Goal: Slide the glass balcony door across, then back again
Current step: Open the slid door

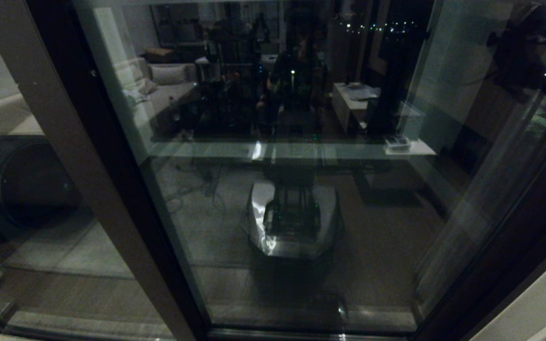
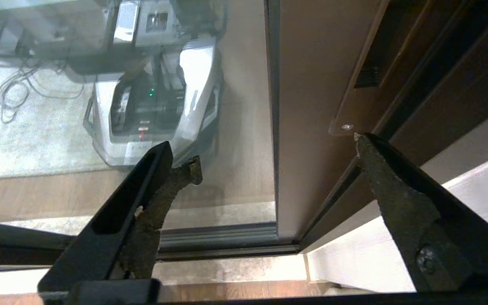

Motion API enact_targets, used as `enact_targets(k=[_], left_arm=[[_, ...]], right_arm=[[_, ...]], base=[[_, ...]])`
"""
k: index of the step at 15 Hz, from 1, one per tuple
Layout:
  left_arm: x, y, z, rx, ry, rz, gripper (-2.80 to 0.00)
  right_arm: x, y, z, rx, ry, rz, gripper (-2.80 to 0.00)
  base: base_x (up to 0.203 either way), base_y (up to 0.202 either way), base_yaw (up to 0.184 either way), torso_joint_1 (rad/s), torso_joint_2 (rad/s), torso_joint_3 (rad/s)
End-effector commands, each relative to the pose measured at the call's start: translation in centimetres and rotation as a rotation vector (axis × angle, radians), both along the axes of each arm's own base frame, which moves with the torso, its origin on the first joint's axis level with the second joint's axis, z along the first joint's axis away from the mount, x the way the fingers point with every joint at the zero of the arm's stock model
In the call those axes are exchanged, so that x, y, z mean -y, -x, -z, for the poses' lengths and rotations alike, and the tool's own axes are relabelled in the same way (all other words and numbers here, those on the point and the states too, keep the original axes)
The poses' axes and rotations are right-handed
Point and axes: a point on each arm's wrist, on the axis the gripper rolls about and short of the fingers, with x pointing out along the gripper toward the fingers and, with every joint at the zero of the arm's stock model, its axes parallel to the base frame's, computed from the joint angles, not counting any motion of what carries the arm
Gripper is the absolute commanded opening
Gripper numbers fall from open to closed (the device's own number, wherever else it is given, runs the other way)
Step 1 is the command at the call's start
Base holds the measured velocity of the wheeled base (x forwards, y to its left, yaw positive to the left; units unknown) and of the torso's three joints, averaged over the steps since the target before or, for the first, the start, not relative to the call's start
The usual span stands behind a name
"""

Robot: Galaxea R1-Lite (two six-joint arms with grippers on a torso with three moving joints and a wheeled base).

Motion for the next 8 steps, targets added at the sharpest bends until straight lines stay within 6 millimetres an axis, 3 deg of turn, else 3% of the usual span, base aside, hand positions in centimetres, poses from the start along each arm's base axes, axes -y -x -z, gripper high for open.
enact_targets(k=[1, 8], left_arm=[[0.0, -0.01, 0.04, -0.001, 0.0, 0.0, -2.8], [0.0, -0.01, 0.04, -0.001, 0.0, 0.0, -2.8]], right_arm=[[0.39, -0.68, 0.54, -0.011, -0.011, -0.011, 0.0], [0.98, -1.6, 0.86, 0.016, 0.009, -0.018, 0.0]], base=[[0.0, 0.0, 0.0, 0.0, 0.0, 0.0], [0.0, 0.0, 0.0, 0.0, 0.0, 0.0]])
